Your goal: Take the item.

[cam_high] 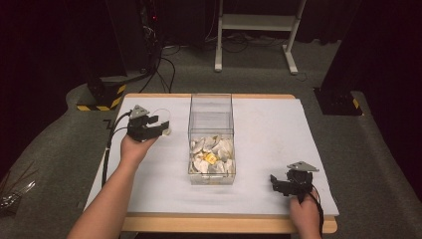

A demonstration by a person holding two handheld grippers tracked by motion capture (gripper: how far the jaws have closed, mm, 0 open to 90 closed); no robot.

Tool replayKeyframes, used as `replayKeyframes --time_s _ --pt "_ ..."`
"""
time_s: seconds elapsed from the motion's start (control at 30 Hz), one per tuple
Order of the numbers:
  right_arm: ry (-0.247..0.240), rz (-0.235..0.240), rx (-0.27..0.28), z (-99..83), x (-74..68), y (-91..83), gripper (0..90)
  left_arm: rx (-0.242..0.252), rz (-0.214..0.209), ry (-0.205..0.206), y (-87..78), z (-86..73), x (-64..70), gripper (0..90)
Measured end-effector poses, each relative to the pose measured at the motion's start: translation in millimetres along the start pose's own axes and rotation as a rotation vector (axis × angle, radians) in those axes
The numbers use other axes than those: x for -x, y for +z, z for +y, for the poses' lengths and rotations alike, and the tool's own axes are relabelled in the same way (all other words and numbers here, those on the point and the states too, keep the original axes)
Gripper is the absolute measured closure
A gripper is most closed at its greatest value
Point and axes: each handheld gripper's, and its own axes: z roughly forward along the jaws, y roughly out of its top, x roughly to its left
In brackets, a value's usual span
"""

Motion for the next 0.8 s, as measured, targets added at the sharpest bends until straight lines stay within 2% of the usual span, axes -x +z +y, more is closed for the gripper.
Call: replayKeyframes --time_s 0.13,0.17,0.27,0.43,0.53,0.57,0.6,0.7,0.73,0.8 --pt "0.0 0.0 0.0 0.0 0.0 0.0 9.0 -0.025 -0.008 0.022 -6.8 -19.9 3.0 42.2" --pt "0.0 0.0 0.0 0.0 0.0 0.0 9.0 -0.014 -0.014 0.025 -9.3 -23.5 3.8 42.2" --pt "0.0 0.0 0.0 0.0 0.0 0.0 9.0 -0.012 -0.026 0.018 -12.6 -29.0 4.9 42.2" --pt "-0.001 -0.001 0.0 0.0 -0.1 0.0 9.1 -0.015 -0.05 0.002 -21.9 -46.7 9.4 42.7" --pt "-0.003 -0.001 0.001 0.0 0.0 0.0 9.1 -0.031 -0.053 0.012 -24.1 -52.3 13.1 42.3" --pt "-0.003 -0.001 0.001 0.0 0.0 0.0 9.1 -0.023 -0.053 0.015 -25.5 -55.9 15.1 42.3" --pt "-0.003 -0.001 0.001 0.0 0.0 0.0 9.1 -0.034 -0.064 0.008 -27.3 -62.8 17.0 42.7" --pt "-0.003 -0.002 0.001 0.0 0.0 0.0 9.1 -0.037 -0.061 0.013 -28.5 -70.9 19.3 42.6" --pt "-0.005 -0.002 0.001 0.0 0.1 0.0 9.1 -0.073 -0.057 0.02 -27.5 -77.8 20.8 42.4" --pt "-0.004 -0.002 0.001 0.0 -0.1 -0.1 9.1 -0.076 -0.056 0.03 -26.9 -82.2 21.4 42.3"
